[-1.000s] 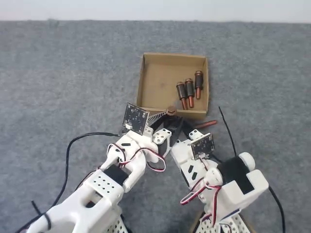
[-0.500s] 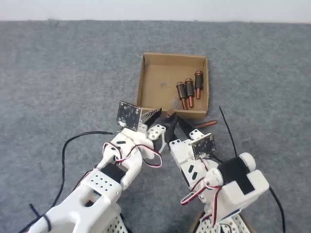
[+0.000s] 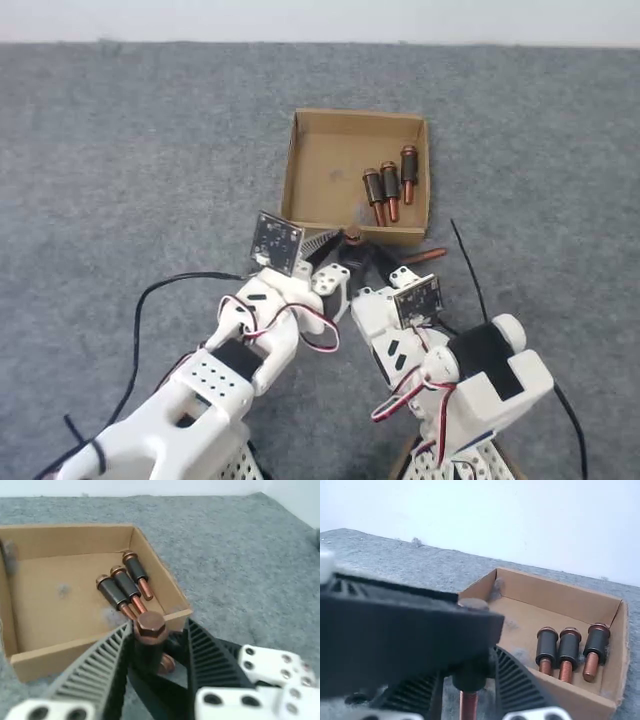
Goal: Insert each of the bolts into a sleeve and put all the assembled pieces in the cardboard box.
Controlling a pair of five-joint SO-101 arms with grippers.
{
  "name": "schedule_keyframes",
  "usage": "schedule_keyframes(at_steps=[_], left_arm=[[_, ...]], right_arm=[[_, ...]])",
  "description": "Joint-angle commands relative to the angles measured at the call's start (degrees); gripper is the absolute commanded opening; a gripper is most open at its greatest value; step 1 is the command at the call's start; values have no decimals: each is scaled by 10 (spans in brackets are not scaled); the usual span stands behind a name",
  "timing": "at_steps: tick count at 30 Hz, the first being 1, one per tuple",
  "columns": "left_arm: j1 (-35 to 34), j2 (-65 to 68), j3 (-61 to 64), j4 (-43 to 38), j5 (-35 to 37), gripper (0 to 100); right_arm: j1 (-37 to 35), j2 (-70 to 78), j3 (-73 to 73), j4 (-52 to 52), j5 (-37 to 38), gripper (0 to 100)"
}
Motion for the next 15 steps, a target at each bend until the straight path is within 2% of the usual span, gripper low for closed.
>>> schedule_keyframes(at_steps=[1, 8, 13, 15], left_arm=[[27, -13, -12, -11, 0, 148], [-20, -13, -19, -59, 21, 148], [-55, -39, -16, -55, 21, 148], [-68, -69, -17, -18, 21, 148]], right_arm=[[8, -27, 15, -4, 8, 6], [8, -27, 13, -3, 8, 6], [8, -27, 13, -3, 8, 6], [8, -27, 13, -3, 8, 6]])
